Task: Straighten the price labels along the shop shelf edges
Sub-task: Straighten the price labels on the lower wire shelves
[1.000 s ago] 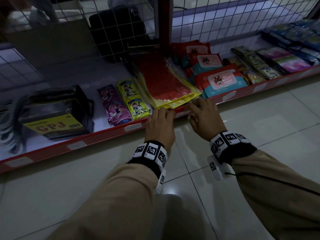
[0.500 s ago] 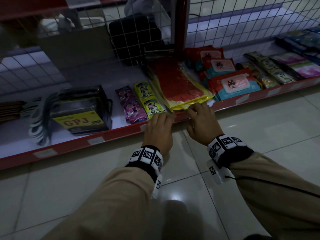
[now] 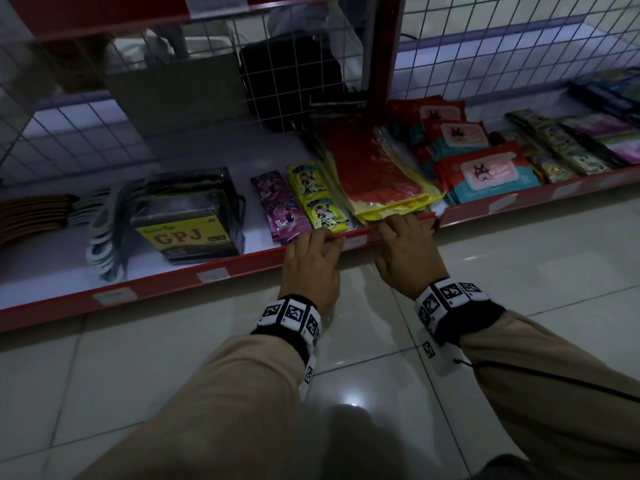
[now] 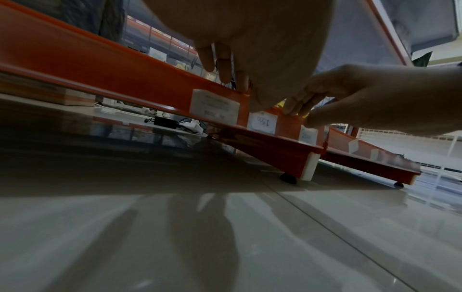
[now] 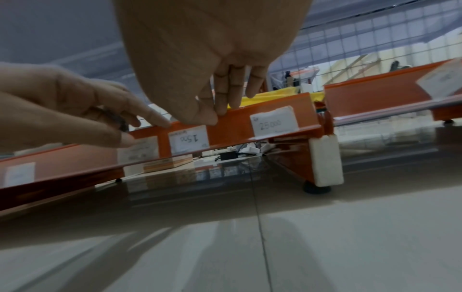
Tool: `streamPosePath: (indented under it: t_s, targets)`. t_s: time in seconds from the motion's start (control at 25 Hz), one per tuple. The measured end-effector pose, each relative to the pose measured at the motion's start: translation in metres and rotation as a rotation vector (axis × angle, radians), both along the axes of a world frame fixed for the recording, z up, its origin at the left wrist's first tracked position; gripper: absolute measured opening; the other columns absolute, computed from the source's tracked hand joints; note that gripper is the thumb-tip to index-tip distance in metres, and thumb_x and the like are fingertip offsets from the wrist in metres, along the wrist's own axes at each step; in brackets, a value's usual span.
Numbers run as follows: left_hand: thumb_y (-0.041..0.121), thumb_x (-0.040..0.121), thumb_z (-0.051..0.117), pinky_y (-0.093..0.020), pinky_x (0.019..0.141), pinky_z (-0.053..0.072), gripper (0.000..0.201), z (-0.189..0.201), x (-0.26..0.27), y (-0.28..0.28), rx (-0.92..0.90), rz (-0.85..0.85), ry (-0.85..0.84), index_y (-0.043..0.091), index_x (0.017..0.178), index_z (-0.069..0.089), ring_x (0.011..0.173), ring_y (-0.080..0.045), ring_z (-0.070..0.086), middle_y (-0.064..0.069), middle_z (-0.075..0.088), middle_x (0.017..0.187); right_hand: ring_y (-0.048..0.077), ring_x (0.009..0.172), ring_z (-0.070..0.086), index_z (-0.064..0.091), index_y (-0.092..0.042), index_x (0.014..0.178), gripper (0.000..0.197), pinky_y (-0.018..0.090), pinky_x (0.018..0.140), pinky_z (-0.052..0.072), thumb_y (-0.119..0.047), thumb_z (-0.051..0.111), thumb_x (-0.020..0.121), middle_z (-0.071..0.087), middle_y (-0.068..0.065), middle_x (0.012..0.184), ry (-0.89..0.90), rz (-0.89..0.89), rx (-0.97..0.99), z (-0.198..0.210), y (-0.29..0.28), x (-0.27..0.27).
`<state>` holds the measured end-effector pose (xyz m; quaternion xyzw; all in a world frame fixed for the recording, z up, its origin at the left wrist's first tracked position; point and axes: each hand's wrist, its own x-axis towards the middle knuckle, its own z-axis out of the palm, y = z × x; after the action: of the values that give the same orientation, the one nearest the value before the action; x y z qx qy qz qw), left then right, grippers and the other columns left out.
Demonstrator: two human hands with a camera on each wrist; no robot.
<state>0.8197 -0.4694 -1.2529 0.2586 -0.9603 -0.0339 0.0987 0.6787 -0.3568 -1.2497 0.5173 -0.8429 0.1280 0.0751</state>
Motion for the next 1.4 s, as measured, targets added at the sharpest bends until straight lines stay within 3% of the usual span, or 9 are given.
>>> streamPosePath:
  t_s: [0.2, 0.36, 0.56, 0.8, 1.08, 1.24, 1.4]
  targets:
    - [0.015, 0.087, 0.049, -0.036, 0.096, 0.031, 0.045, 0.0, -0.006, 0.0, 0.04, -0.006, -0.014, 0.021, 0.131, 0.047, 0.117, -0.026, 0.038, -0.003, 0.045, 0.127, 0.036, 0.102, 0.053, 0.061, -0.002, 0.112, 0.043, 0.044, 0.087, 0.046, -0.003, 0.059, 0.07, 0.06, 0.018, 0.11, -0.062, 0.175, -0.01, -0.002, -0.011, 0.012]
    - [0.015, 0.088, 0.048, -0.037, 0.098, 0.031, 0.045, -0.001, -0.008, -0.001, 0.061, -0.003, -0.03, 0.02, 0.132, 0.045, 0.116, -0.027, 0.037, -0.005, 0.043, 0.126, 0.036, 0.106, 0.053, 0.06, 0.0, 0.115, 0.045, 0.043, 0.093, 0.045, -0.001, 0.057, 0.07, 0.06, 0.018, 0.114, -0.065, 0.194, -0.026, -0.005, -0.01, 0.011]
    - [0.02, 0.087, 0.051, -0.038, 0.098, 0.029, 0.044, -0.001, -0.009, 0.0, 0.033, -0.003, -0.075, 0.02, 0.13, 0.044, 0.118, -0.027, 0.035, -0.006, 0.04, 0.127, 0.035, 0.101, 0.053, 0.062, -0.001, 0.109, 0.04, 0.042, 0.089, 0.046, -0.004, 0.055, 0.07, 0.062, 0.016, 0.11, 0.006, 0.193, -0.032, -0.009, -0.013, 0.011]
    - [0.02, 0.086, 0.05, -0.037, 0.095, 0.031, 0.046, -0.001, -0.008, 0.001, 0.033, 0.013, -0.072, 0.021, 0.131, 0.043, 0.115, -0.026, 0.037, -0.004, 0.041, 0.125, 0.035, 0.09, 0.052, 0.062, -0.004, 0.096, 0.03, 0.04, 0.074, 0.045, -0.005, 0.061, 0.066, 0.06, 0.016, 0.099, 0.021, 0.12, -0.051, -0.01, -0.019, 0.013]
    - [0.025, 0.086, 0.052, -0.038, 0.095, 0.029, 0.039, 0.002, -0.01, 0.0, 0.051, 0.03, -0.074, 0.019, 0.125, 0.045, 0.114, -0.025, 0.037, -0.004, 0.042, 0.125, 0.034, 0.097, 0.05, 0.062, -0.005, 0.102, 0.027, 0.042, 0.078, 0.043, -0.016, 0.058, 0.078, 0.057, 0.016, 0.106, 0.026, 0.1, 0.056, -0.006, -0.02, 0.013]
    - [0.024, 0.091, 0.047, -0.037, 0.097, 0.03, 0.033, 0.004, -0.01, -0.006, 0.137, 0.029, 0.014, 0.02, 0.124, 0.048, 0.114, -0.024, 0.041, -0.002, 0.049, 0.122, 0.033, 0.095, 0.053, 0.064, -0.008, 0.101, 0.018, 0.041, 0.078, 0.044, -0.014, 0.059, 0.086, 0.061, 0.013, 0.1, -0.144, 0.086, -0.097, 0.002, -0.024, 0.006]
    - [0.029, 0.098, 0.04, -0.037, 0.099, 0.028, 0.032, 0.006, -0.009, -0.009, 0.258, 0.038, 0.129, 0.016, 0.125, 0.052, 0.117, -0.026, 0.043, -0.006, 0.055, 0.123, 0.016, 0.078, 0.062, 0.066, -0.007, 0.094, 0.01, 0.027, 0.072, 0.05, -0.005, 0.066, 0.084, 0.068, 0.005, 0.083, -0.643, -0.04, -0.495, 0.005, -0.027, 0.003]
